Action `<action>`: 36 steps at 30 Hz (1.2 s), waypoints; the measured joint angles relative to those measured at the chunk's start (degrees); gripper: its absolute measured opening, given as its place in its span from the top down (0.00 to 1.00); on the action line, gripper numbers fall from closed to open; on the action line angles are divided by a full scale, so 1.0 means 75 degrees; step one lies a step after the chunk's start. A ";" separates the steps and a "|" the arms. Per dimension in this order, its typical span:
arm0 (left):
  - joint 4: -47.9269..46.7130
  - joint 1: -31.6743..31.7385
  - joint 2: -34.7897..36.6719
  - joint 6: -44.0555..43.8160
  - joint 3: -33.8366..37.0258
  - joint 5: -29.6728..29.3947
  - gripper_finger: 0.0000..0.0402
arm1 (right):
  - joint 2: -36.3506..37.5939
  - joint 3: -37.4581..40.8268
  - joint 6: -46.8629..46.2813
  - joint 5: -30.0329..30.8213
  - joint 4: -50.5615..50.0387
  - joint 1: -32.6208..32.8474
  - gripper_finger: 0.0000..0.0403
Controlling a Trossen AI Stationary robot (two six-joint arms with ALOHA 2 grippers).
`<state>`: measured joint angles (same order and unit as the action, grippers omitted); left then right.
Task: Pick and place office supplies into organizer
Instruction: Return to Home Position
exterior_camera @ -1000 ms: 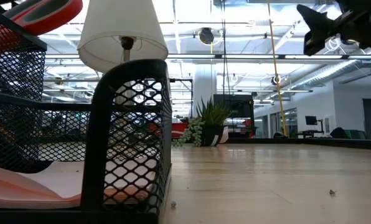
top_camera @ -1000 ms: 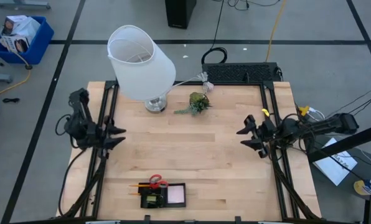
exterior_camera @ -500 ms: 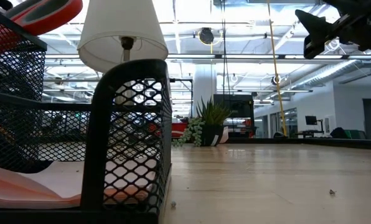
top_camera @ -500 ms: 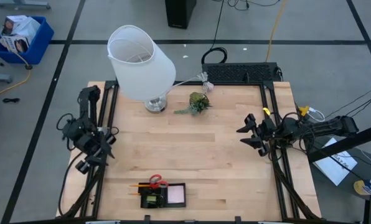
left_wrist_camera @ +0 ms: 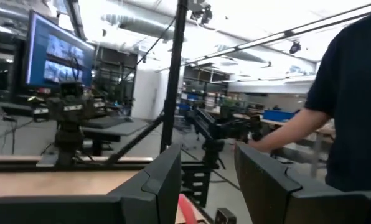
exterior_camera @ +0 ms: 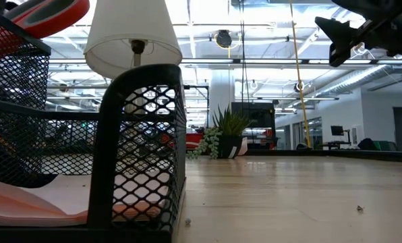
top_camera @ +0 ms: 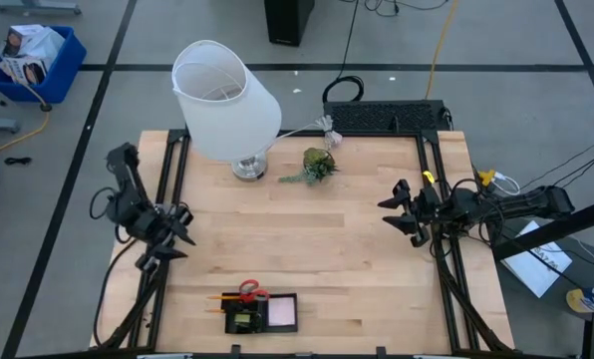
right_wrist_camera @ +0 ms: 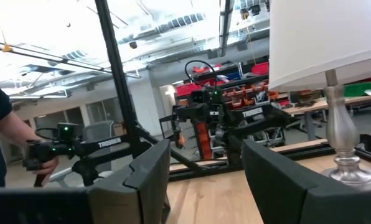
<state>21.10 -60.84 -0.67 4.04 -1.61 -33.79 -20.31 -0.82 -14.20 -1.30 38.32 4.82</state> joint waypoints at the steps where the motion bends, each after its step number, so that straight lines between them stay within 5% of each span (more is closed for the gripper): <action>1: -0.0059 0.0296 0.0000 -0.0087 0.0000 0.0336 0.62 | -0.0003 0.0003 0.0009 0.0000 -0.0007 -0.0005 0.52; 8: -0.1154 0.2361 0.0000 -0.1389 0.0003 0.2706 0.62 | -0.0001 0.0003 -0.0002 0.0000 -0.0113 -0.0003 0.52; 19: -0.1591 0.5313 -0.0006 -0.1837 0.0137 0.4983 0.62 | -0.0003 0.0003 0.0170 -0.0010 -0.0190 -0.0232 0.52; 27: -0.1988 0.6511 -0.0009 -0.1966 0.0137 0.5273 0.62 | -0.0003 0.0003 -0.0063 -0.0059 -0.0859 -0.0448 0.52; 36: -0.1994 0.6718 -0.0009 -0.2019 0.0137 0.4804 0.62 | -0.0037 0.0003 -0.0272 -0.0632 -0.1986 -0.0446 0.52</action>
<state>6.15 -10.46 -0.73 -11.10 -0.58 2.24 -20.59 -0.80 -16.25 -6.04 23.42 1.48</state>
